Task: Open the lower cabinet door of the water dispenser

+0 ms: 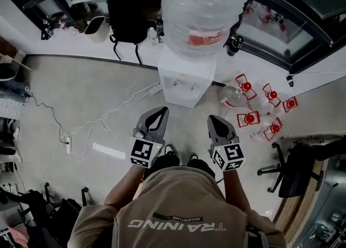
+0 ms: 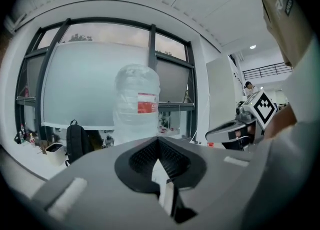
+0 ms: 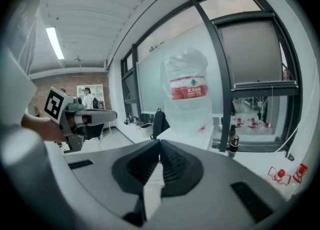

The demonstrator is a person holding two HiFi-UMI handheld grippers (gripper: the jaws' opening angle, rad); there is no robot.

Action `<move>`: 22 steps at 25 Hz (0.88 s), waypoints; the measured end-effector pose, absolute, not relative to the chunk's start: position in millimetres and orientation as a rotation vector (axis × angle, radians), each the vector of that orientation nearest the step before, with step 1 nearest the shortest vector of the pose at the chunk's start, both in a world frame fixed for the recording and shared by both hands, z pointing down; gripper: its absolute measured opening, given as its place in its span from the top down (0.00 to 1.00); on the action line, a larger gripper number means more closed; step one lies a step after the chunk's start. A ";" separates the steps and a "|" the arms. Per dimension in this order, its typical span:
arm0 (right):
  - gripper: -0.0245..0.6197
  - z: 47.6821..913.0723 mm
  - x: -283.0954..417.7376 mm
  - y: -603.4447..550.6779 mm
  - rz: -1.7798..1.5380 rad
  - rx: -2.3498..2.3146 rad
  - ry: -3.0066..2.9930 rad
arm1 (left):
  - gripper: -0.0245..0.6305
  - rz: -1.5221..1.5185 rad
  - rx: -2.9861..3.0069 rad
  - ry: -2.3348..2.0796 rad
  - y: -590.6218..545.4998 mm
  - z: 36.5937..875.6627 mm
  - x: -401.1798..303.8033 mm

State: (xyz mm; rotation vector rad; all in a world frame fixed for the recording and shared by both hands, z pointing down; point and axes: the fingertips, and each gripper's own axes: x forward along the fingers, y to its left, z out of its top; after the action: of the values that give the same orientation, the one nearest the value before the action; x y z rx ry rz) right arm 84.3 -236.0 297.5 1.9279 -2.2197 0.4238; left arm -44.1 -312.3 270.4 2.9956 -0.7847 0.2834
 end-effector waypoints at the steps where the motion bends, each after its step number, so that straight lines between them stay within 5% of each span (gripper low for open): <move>1: 0.95 298.0 81.0 -237.3 0.431 1.927 -2.222 | 0.96 0.287 2.996 -0.787 -313.9 272.5 -45.6; 14: 0.95 281.9 86.1 -178.6 0.393 1.893 -2.267 | 0.96 0.355 2.963 -0.857 -244.3 281.4 -38.8; 22: 0.95 374.6 143.2 -53.3 0.518 1.811 -2.056 | 0.96 0.425 2.877 -0.914 -186.9 324.3 -18.4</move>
State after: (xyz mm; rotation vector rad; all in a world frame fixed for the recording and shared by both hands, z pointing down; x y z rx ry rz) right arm 143.2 -53.3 374.6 1.8114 -2.0557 0.5175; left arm -18.4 -186.9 324.3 2.8765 -0.9143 0.4254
